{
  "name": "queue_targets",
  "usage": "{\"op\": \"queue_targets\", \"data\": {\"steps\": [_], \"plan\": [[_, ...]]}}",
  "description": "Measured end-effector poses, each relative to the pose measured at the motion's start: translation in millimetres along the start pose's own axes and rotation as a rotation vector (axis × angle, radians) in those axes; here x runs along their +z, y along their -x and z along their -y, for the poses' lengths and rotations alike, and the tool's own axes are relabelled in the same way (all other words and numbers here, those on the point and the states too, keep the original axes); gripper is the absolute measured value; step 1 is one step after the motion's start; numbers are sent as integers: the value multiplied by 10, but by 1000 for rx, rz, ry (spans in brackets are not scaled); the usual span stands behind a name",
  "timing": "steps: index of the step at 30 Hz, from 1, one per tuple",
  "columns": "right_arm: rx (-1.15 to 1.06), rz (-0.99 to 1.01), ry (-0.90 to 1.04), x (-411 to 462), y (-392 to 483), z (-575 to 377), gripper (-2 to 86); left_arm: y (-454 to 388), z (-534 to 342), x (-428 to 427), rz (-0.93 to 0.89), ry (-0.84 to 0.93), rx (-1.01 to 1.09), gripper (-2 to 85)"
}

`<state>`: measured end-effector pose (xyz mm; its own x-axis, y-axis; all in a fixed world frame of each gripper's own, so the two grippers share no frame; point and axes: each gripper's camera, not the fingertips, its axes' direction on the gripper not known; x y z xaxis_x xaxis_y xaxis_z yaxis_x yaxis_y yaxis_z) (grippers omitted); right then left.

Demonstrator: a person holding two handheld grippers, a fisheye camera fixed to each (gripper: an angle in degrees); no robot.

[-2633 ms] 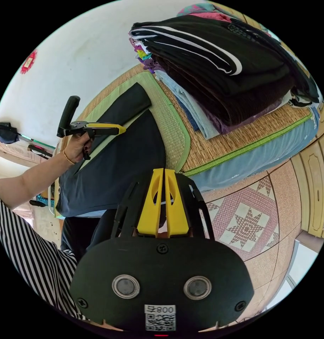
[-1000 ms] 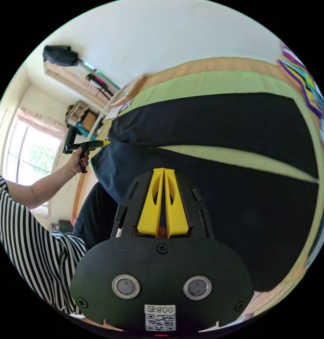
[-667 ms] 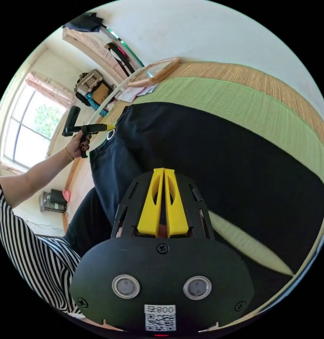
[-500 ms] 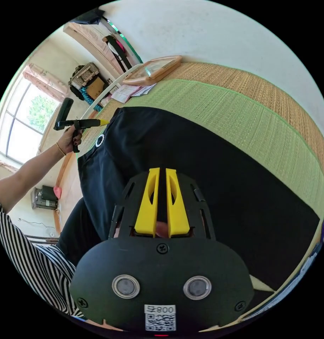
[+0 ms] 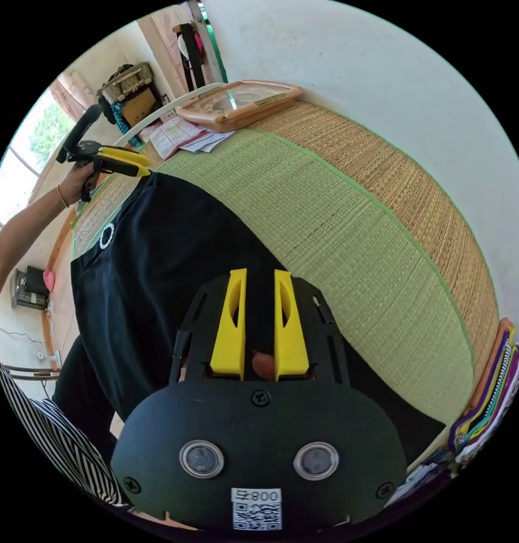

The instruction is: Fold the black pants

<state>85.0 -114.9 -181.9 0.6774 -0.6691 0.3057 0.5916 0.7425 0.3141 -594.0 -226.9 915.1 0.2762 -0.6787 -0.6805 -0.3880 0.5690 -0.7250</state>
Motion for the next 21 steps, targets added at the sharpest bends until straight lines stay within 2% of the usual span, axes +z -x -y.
{"op": "queue_targets", "data": {"steps": [4,10,15,21], "plan": [[-54,-44,61,158,133,379,87,65,26,49,36,113,38,121],[-87,-70,113,309,302,710,84,65,-30,-85,86,131,81,111],[-75,-79,113,326,431,856,61,68,-139,-255,43,123,81,60],[-83,-80,147,362,621,983,22,-49,-315,-473,95,125,84,29]]}}
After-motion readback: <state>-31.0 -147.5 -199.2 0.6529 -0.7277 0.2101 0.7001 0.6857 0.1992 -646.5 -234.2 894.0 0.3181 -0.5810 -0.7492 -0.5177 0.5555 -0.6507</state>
